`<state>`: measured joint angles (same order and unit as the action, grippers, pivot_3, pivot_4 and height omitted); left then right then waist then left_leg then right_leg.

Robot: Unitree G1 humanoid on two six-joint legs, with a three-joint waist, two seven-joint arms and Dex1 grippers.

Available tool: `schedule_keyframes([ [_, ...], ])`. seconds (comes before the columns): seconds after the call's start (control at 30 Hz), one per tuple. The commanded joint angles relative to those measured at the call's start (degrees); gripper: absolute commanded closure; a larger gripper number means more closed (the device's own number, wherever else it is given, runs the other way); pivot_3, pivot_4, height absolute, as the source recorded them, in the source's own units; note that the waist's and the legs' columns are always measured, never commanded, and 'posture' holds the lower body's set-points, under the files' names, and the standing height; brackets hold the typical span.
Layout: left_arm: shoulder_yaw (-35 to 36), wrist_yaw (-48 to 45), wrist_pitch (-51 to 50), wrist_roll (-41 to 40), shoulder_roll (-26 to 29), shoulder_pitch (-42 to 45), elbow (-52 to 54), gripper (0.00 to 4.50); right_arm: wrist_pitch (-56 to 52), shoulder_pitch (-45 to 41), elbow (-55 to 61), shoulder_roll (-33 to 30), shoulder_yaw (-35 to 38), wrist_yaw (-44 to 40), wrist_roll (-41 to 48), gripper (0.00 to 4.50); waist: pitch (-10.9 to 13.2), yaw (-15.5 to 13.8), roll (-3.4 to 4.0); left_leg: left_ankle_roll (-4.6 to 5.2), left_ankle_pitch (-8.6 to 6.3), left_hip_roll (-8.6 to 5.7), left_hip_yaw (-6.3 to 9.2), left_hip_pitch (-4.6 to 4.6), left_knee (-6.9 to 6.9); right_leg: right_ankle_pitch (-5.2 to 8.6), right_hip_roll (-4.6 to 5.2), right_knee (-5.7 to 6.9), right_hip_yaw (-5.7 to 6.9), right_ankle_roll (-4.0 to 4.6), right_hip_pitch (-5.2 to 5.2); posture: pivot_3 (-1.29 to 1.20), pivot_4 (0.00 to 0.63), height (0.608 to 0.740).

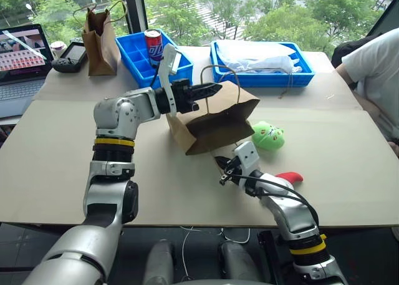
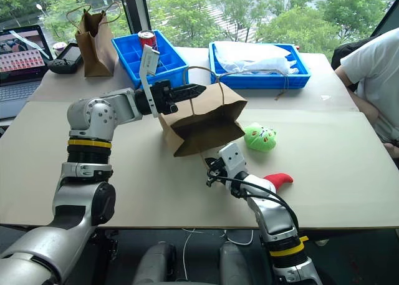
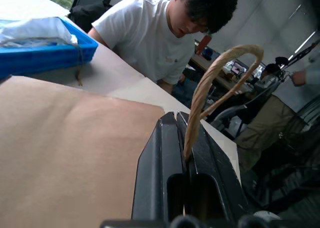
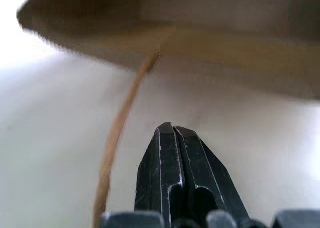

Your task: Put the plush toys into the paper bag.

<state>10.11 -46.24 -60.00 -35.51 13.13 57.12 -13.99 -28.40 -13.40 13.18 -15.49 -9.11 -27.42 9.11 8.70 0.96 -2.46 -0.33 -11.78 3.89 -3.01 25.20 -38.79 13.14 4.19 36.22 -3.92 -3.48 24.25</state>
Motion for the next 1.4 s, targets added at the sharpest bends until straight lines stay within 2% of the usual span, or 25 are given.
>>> schedule_keyframes([
  [0.03, 1.59, 4.21, -4.26, -4.56, -1.49, -1.47, 7.49, 4.50, -2.67, -0.90, 6.70, -1.67, 3.24, 0.12, 1.89, 4.48, 0.00, -0.06, 0.00, 0.00, 0.00, 0.00, 0.00, 0.00, 0.00, 0.00, 0.00, -0.01, 0.00, 0.00, -0.01, 0.00, 0.150, 0.733],
  [0.2, 2.41, 7.27, -5.67, -6.84, -1.61, -2.89, 9.38, 4.50, -6.04, -1.02, 10.92, -1.35, 9.09, 2.64, 5.70, 4.48, 0.00, -0.13, 0.00, 0.00, 0.00, -0.02, 0.01, 0.00, -0.01, 0.00, 0.01, -0.02, 0.00, 0.00, -0.01, 0.00, 0.150, 0.733],
  [0.33, 2.41, 8.15, -5.81, -8.19, -1.39, -3.29, 9.55, 4.50, -6.20, -1.70, 9.83, -2.12, 9.24, 3.52, 4.95, 4.48, 0.00, -0.13, 0.00, -0.01, 0.01, -0.03, 0.01, -0.01, 0.00, 0.00, 0.01, -0.03, 0.00, 0.00, -0.02, 0.00, 0.150, 0.733],
  [0.47, 1.65, 8.34, -5.12, -8.73, -1.08, -3.38, 9.40, 4.50, -6.17, -3.60, 7.67, -6.85, 6.93, 3.01, 0.72, 4.48, 0.00, -0.11, 0.00, -0.01, 0.01, -0.04, 0.00, 0.00, 0.00, 0.00, 0.02, -0.04, 0.00, 0.01, -0.01, 0.00, 0.150, 0.733],
  [0.63, 1.70, 8.41, -5.60, -9.82, -0.29, -3.91, 10.37, 4.50, -7.56, -7.12, 6.74, -4.83, 9.22, 5.54, 2.51, 4.48, 0.00, -0.06, 0.00, -0.01, 0.01, -0.04, 0.01, 0.00, 0.02, 0.00, 0.01, -0.05, 0.00, 0.01, 0.00, 0.00, 0.150, 0.733],
  [0.7, 1.73, 8.41, -5.79, -10.13, 0.09, -4.07, 10.77, 4.50, -10.54, -7.41, 8.25, -8.44, 6.44, 4.92, -0.72, 4.48, 0.00, -0.09, 0.00, -0.01, 0.01, -0.04, 0.01, 0.00, 0.04, 0.00, 0.01, -0.05, 0.00, 0.01, 0.00, 0.00, 0.150, 0.733],
  [0.77, 1.54, 8.39, -5.57, -10.15, 0.73, -4.07, 10.96, 4.50, -9.75, -7.01, 10.93, -21.69, -3.78, -2.65, -10.39, 4.48, 0.06, -0.32, 0.11, -0.01, 0.01, -0.04, 0.01, 0.01, 0.04, 0.00, 0.02, -0.09, 0.00, 0.01, -0.02, 0.00, 0.150, 0.733],
  [0.9, 1.03, 8.31, -5.23, -10.58, 1.64, -4.20, 10.90, 4.50, -9.77, -8.55, 13.53, -14.50, 4.55, 0.07, -0.70, 4.48, 0.07, 0.03, 0.12, -0.01, 0.01, -0.16, 0.02, 0.02, 0.06, 0.04, 0.09, -0.12, -0.03, -0.04, -0.01, 0.00, 0.150, 0.733],
  [1.1, 0.01, 7.94, -5.34, -11.22, 1.84, -3.83, 10.87, 4.50, -6.90, -7.91, 11.92, -6.67, 8.16, 1.26, 4.11, 4.48, 0.09, -0.13, 0.14, -0.02, 0.02, -0.18, 0.18, 0.00, 0.08, 0.04, 0.01, -0.11, -0.06, -0.02, -0.04, 0.00, 0.150, 0.733],
  [1.2, -0.34, 7.71, -5.39, -11.20, 2.24, -3.66, 10.88, 4.50, -7.64, -7.85, 12.28, -1.50, 11.76, 2.12, 9.49, 4.48, 0.08, -0.14, 0.14, -0.02, 0.02, -0.17, 0.18, 0.00, 0.08, 0.04, 0.01, -0.10, -0.06, -0.02, -0.03, 0.00, 0.150, 0.733],
  [1.3, -0.38, 7.78, -5.68, -11.50, 2.51, -3.38, 11.04, 4.50, -6.48, -6.85, 10.73, -1.96, 10.07, 2.22, 7.19, 4.48, 0.09, -0.21, 0.14, -0.02, 0.02, -0.18, 0.18, 0.01, 0.08, 0.04, 0.01, -0.10, -0.06, -0.02, -0.04, 0.00, 0.150, 0.733],
  [1.4, -0.51, 7.70, -5.89, -11.69, 2.78, -3.08, 10.98, 4.50, -2.54, -9.62, 2.22, -3.69, 3.56, 1.84, 0.64, 4.48, 0.09, -0.13, 0.15, -0.02, 0.02, -0.17, 0.17, 0.00, 0.08, 0.04, 0.02, -0.10, -0.06, -0.02, -0.04, 0.00, 0.150, 0.733],
])
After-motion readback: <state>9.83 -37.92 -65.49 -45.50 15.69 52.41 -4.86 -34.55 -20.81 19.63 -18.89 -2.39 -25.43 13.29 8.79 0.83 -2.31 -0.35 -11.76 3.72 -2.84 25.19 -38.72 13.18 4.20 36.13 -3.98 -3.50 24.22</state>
